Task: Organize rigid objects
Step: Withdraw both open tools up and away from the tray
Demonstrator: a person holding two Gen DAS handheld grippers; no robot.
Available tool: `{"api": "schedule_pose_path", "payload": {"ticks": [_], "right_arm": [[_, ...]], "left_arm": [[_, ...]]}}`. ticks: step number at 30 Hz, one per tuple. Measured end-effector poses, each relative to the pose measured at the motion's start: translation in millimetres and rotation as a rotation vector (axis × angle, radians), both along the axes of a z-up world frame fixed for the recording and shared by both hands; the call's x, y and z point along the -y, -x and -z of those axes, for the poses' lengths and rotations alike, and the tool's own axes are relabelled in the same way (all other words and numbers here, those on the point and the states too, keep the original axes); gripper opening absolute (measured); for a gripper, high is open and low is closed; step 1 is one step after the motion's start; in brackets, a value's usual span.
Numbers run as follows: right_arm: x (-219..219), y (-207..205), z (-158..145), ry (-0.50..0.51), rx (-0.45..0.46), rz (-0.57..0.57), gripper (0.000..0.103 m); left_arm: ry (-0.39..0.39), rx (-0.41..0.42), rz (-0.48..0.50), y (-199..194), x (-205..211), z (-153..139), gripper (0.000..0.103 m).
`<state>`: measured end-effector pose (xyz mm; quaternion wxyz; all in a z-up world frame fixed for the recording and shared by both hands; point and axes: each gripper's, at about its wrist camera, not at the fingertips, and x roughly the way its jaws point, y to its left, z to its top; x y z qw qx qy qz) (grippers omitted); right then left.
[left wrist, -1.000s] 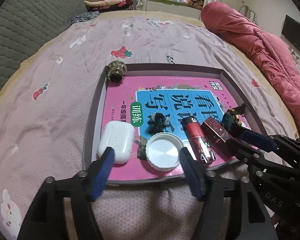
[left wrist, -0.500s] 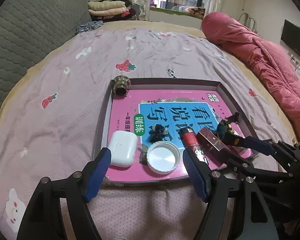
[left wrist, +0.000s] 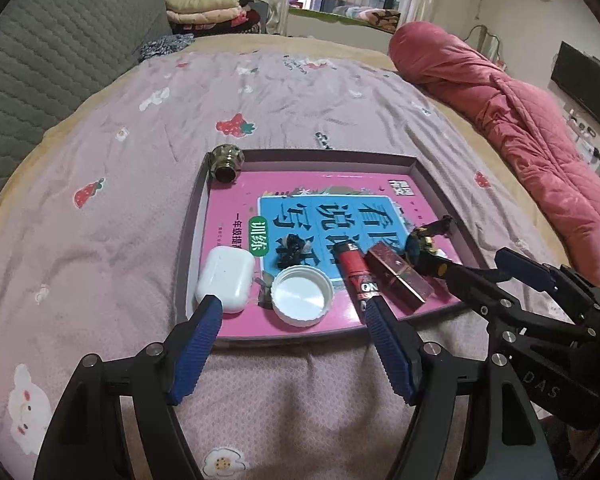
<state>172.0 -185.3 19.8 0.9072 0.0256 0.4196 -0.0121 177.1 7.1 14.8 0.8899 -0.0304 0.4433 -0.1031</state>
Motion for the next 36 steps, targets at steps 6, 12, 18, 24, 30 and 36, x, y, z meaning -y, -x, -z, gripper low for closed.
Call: {"api": "schedule_pose_path", "payload": {"ticks": [6, 12, 18, 24, 30, 36], "right_arm": [[1, 11, -10, 0.005, 0.021, 0.004, 0.065], [-3, 22, -17, 0.0, 0.036, -0.005, 0.065], [-9, 36, -24, -0.002, 0.058, -0.007, 0.065], [-13, 49, -32, 0.014, 0.088, -0.008, 0.065], [-16, 65, -35, 0.023, 0.109, -0.003, 0.065], [-20, 83, -27, 0.026, 0.098, -0.002, 0.065]], "left_arm": [[0.029, -0.014, -0.013, 9, -5, -9, 0.076], [-0.003, -0.007, -0.032, 19, -9, -16, 0.076], [-0.027, 0.002, -0.033, 30, -8, -21, 0.076], [-0.022, 0.014, -0.031, 45, -9, -23, 0.076], [-0.049, 0.055, -0.042, 67, -6, -29, 0.076], [-0.08, 0.068, -0.045, 89, -3, -28, 0.076]]}}
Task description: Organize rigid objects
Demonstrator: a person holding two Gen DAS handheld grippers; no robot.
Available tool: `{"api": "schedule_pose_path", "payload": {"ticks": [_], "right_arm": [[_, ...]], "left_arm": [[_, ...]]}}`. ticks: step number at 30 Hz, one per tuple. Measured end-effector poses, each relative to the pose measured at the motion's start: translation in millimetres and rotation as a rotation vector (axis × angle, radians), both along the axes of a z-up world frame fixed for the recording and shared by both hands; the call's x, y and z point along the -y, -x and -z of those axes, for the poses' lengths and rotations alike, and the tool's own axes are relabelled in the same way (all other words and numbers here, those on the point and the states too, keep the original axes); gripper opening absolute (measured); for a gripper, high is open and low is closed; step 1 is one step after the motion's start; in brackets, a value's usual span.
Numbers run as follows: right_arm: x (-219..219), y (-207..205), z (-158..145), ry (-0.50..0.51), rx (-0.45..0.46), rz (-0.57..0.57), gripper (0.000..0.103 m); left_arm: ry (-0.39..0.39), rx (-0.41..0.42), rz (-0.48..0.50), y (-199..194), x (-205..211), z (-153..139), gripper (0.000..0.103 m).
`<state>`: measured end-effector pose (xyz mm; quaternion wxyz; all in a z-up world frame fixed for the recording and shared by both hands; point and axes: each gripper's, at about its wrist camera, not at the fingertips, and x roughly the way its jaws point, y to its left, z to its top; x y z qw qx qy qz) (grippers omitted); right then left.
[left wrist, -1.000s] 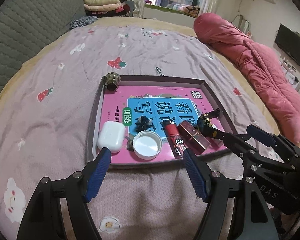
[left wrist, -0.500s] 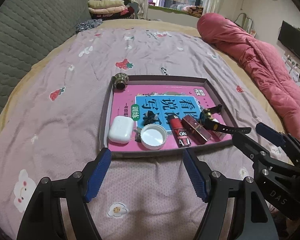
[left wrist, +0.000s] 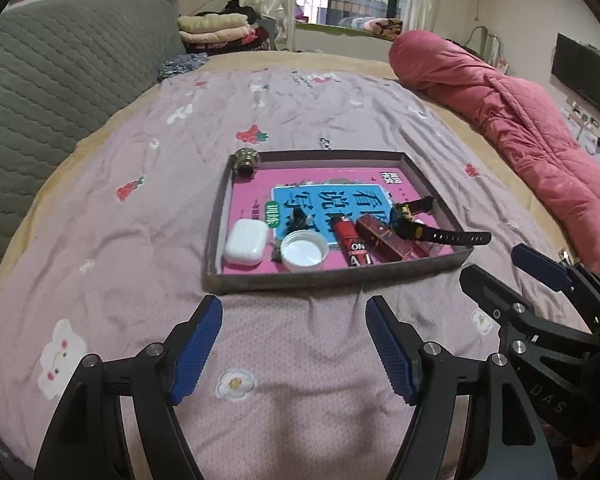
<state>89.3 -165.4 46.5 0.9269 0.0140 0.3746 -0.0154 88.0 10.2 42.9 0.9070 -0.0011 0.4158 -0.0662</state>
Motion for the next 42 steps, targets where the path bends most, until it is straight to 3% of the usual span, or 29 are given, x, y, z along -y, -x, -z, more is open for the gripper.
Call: {"api": "schedule_pose_path", "payload": {"ticks": [8, 18, 25, 42], "right_arm": [[2, 19, 16, -0.015, -0.009, 0.015, 0.065], [4, 42, 15, -0.026, 0.058, 0.027, 0.065], [0, 45, 29, -0.04, 0.028, 0.02, 0.066], [8, 39, 70, -0.031, -0.043, 0.031, 0.066]], "left_arm": [[-0.025, 0.003, 0.006, 20, 5, 5, 0.076], [0.004, 0.028, 0.003, 35, 4, 15, 0.076], [0.043, -0.018, 0.003, 37, 4, 34, 0.076], [-0.015, -0.04, -0.04, 29, 2, 69, 0.076]]}}
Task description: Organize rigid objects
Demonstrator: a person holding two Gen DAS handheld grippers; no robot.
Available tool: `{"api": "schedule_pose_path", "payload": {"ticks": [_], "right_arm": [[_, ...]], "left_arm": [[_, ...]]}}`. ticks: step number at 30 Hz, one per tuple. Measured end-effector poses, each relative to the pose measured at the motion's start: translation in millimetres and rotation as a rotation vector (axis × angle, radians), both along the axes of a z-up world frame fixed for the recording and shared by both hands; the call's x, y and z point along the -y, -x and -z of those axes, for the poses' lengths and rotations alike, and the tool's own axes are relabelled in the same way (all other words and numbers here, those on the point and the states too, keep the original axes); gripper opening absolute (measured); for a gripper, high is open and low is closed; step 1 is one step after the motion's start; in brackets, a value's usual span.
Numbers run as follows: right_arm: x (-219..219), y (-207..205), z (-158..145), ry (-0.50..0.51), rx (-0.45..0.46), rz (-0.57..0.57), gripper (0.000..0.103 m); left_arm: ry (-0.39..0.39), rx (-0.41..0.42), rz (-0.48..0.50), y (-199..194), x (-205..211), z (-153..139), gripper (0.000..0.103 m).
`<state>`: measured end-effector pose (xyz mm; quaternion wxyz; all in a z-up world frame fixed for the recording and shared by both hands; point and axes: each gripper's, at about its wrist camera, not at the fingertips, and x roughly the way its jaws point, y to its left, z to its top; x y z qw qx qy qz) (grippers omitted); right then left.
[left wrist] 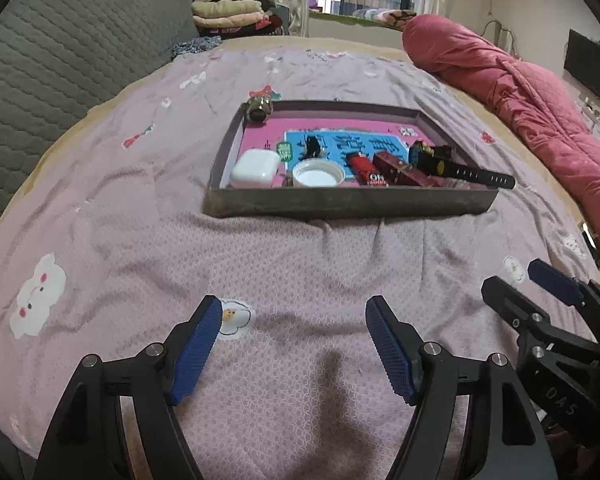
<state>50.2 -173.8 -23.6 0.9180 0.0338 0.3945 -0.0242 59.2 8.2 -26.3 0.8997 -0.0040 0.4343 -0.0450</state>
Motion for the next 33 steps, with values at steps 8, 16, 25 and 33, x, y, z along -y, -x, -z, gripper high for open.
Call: {"api": "schedule_pose_path", "payload": {"ticks": [8, 16, 25, 33], "right_arm": [[4, 2, 10, 0.005, -0.012, 0.01, 0.066], [-1, 6, 12, 0.001, -0.014, -0.006, 0.066], [-4, 5, 14, 0.013, -0.022, -0.012, 0.066], [-5, 3, 15, 0.014, -0.026, -0.013, 0.066]], "left_arm": [[-0.001, -0.022, -0.003, 0, 3, 15, 0.076], [0.003, -0.019, -0.012, 2, 3, 16, 0.076], [0.01, -0.026, -0.023, 1, 1, 17, 0.076], [0.009, -0.029, -0.023, 1, 1, 17, 0.076]]}}
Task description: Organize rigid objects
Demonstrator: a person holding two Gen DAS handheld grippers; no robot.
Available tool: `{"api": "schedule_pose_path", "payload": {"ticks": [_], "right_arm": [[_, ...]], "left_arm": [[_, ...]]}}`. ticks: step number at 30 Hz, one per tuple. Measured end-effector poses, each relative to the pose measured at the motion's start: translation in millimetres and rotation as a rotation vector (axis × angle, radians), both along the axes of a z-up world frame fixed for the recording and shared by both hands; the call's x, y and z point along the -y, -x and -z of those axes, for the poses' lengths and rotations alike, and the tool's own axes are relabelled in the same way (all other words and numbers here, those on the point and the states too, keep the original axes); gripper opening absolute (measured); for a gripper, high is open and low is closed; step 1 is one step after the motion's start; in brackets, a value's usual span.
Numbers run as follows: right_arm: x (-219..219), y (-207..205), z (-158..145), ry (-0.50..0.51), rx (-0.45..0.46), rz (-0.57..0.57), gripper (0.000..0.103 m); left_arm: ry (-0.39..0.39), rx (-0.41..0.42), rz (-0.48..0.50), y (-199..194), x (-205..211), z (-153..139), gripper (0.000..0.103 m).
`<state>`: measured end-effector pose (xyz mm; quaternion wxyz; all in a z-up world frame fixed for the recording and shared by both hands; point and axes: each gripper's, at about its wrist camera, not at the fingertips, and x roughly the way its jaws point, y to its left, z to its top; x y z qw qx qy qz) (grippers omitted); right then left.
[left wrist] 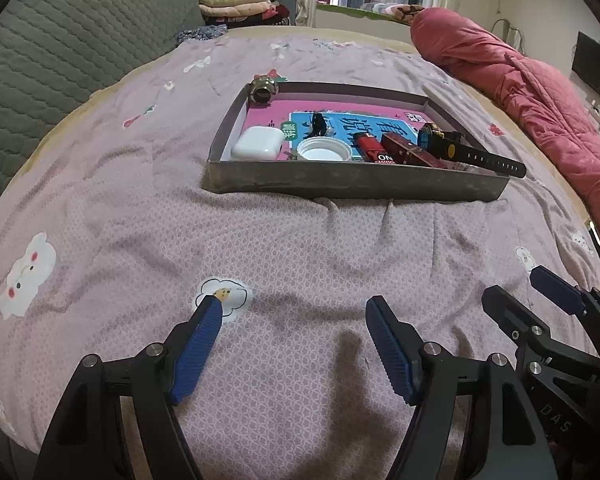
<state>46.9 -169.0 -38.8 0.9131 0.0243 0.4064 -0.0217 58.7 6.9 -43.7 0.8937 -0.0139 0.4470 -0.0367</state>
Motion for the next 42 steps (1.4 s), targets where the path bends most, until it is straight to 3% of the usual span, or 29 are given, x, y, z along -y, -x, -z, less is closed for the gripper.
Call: {"api": "schedule_pose_path", "payload": {"ticks": [42], "right_arm": [[-4.7, -1.9, 0.7, 0.014, -0.005, -0.003, 0.066]], "left_arm": [[-0.017, -0.005, 0.002, -1.3, 1.3, 0.4, 0.076]]}}
